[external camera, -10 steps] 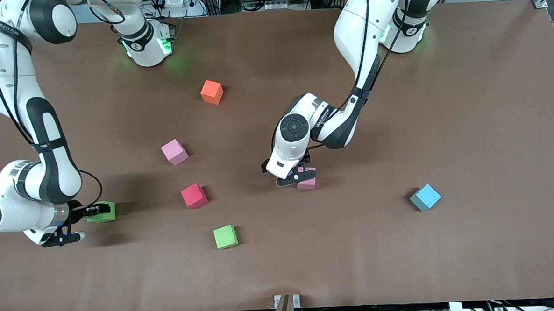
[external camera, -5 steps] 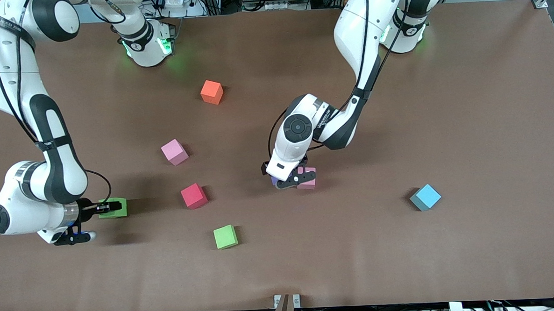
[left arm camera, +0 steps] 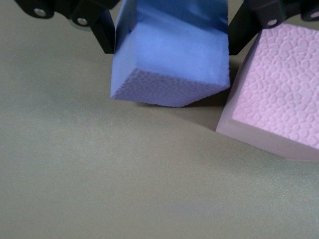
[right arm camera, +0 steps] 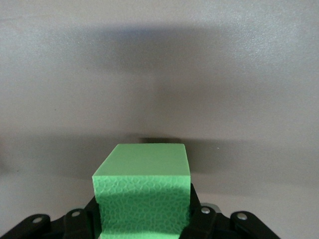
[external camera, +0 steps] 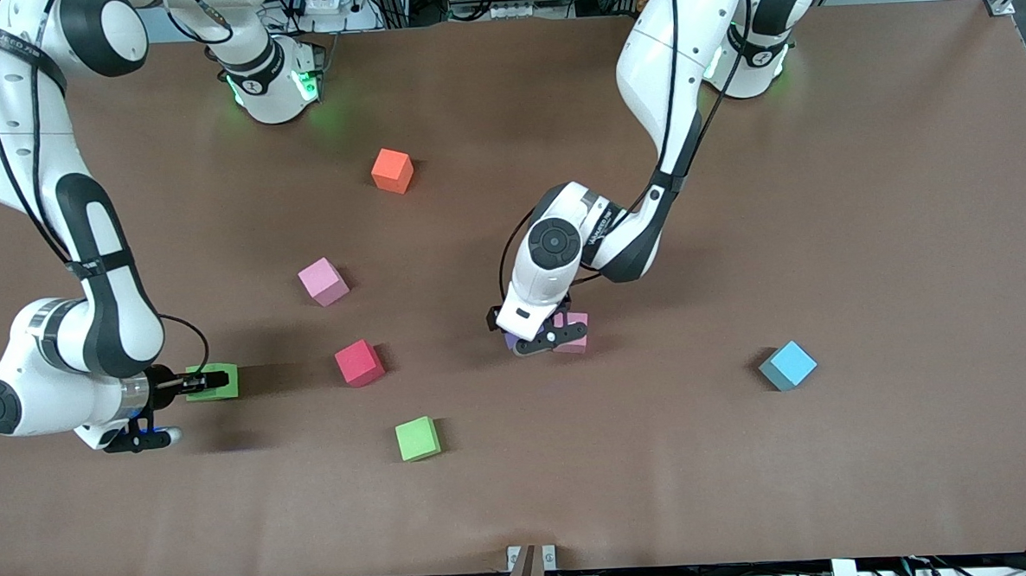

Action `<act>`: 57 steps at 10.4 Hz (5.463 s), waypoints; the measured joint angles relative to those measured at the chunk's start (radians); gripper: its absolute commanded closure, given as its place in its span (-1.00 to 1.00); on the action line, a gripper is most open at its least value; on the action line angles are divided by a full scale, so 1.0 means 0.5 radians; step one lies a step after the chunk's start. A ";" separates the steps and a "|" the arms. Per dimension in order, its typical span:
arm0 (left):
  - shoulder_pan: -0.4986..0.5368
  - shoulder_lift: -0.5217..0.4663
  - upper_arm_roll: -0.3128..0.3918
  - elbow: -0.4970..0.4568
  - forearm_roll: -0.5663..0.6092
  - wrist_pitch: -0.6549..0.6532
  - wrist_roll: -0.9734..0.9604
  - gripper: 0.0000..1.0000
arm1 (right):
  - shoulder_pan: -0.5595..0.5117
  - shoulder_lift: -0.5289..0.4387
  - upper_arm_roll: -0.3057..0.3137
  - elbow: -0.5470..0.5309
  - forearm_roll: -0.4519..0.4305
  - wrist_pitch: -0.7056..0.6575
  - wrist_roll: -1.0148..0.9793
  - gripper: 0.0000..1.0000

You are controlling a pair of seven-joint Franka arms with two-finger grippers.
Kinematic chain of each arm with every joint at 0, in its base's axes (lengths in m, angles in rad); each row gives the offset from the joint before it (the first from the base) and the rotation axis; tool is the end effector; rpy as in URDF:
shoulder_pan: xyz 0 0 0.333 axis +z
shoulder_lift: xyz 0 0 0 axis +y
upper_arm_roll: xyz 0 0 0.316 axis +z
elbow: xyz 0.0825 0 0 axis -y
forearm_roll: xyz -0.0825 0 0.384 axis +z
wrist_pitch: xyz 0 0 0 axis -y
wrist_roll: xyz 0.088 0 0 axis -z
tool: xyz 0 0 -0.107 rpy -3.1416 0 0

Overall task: Arrange blocks into number 1
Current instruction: 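Grasp the purple cube with the left gripper while the right gripper grasps green, then carry the purple cube with the left gripper while the right gripper carries green, then place the green cube beside purple with the right gripper while the left grasps cyan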

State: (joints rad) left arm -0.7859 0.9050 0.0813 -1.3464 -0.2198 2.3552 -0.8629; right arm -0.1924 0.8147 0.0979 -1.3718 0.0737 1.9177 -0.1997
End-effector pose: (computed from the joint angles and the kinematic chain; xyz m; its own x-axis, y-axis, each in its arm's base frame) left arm 0.5594 -0.4979 0.1900 0.9637 0.2665 -0.0152 0.2658 -0.9528 0.1468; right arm 0.7007 -0.0741 0.2114 0.9697 0.0699 -0.2339 0.0273 -0.9831 -0.1810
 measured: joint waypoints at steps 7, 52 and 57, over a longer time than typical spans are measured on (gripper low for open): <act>-0.042 -0.140 -0.005 0.033 -0.003 -0.209 0.000 1.00 | 0.000 0.000 0.000 0.001 0.001 -0.007 0.002 0.84; 1.543 -1.784 -1.117 -1.675 0.621 -0.272 1.111 -1.00 | 2.100 -0.678 0.053 -1.212 0.205 0.861 1.896 0.77; 1.590 -1.634 -0.718 -1.470 0.613 -0.269 1.935 -1.00 | 2.263 -0.632 0.049 -1.204 0.205 0.867 2.044 0.77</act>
State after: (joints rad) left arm 0.0089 0.0879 -0.2778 -2.0813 0.0867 2.2208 0.1048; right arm 0.9390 0.4987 0.1224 -1.9737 0.1763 2.3511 0.8226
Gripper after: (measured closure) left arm 0.000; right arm 0.374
